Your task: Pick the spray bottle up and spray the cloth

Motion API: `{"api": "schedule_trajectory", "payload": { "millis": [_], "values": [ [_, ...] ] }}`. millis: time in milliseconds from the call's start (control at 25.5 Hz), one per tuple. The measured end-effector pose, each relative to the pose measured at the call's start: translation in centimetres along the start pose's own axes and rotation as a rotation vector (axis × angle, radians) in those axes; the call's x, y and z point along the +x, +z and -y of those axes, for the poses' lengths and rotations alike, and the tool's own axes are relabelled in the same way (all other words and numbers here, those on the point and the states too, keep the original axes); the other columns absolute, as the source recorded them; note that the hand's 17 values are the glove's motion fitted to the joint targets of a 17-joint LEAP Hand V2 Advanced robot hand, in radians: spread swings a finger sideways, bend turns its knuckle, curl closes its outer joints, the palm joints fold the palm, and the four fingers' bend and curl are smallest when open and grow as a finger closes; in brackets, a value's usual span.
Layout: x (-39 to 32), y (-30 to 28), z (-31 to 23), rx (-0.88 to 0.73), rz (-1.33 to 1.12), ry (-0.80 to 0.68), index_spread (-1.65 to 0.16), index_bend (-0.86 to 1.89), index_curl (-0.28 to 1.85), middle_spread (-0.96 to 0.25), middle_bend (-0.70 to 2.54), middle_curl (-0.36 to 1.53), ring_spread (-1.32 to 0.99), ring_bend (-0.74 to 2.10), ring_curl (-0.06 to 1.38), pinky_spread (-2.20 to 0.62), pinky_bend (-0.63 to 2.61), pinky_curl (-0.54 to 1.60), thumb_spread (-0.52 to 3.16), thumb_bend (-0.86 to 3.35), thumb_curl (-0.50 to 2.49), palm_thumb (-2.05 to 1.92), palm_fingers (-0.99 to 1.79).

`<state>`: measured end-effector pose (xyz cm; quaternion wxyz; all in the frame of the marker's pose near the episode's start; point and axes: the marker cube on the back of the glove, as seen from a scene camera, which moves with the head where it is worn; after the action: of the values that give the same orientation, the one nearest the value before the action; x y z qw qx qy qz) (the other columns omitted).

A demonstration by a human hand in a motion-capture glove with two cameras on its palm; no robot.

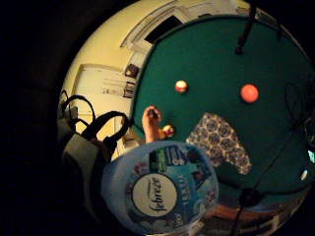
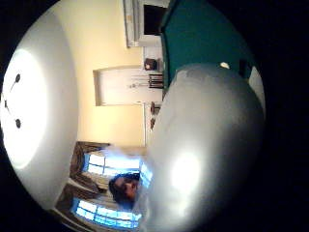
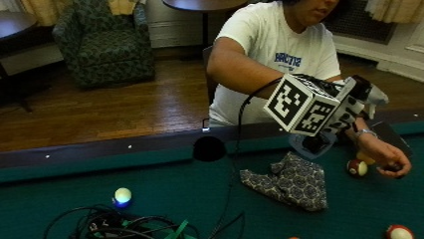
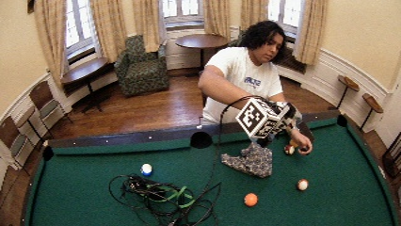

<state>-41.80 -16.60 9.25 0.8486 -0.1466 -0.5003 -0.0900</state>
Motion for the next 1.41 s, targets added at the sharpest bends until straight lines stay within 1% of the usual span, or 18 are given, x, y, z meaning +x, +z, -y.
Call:
{"api": "schedule_trajectory", "payload": {
  "millis": [274,548,783,1058,1410],
  "values": [
    [-0.5,1.1,-0.4,0.095,0.138,-0.153,-0.28,0.41,0.61,-0.21,0.66,0.57,-0.22,0.79,0.50,-0.31,0.49,0.44,0.17,-0.03,0.81,0.92,1.38],
    [1.1,4.0,-1.2,0.141,0.158,-0.263,-0.28,0.41,0.62,-0.21,0.66,0.57,-0.22,0.79,0.50,-0.31,0.49,0.44,0.16,-0.03,0.81,0.92,1.38],
    [3.8,6.8,-1.0,0.176,0.201,-0.272,-0.28,0.41,0.62,-0.21,0.66,0.57,-0.22,0.79,0.50,-0.31,0.49,0.44,0.16,-0.03,0.82,0.92,1.38],
    [6.5,11.7,-0.1,0.192,0.170,-0.301,-0.28,0.41,0.62,-0.21,0.67,0.57,-0.22,0.79,0.50,-0.31,0.49,0.44,0.16,-0.03,0.82,0.92,1.38],
    [10.4,18.7,1.8,0.186,0.152,-0.262,-0.28,0.41,0.62,-0.21,0.67,0.57,-0.22,0.79,0.50,-0.31,0.49,0.44,0.15,-0.03,0.82,0.92,1.38]
  ]
}}
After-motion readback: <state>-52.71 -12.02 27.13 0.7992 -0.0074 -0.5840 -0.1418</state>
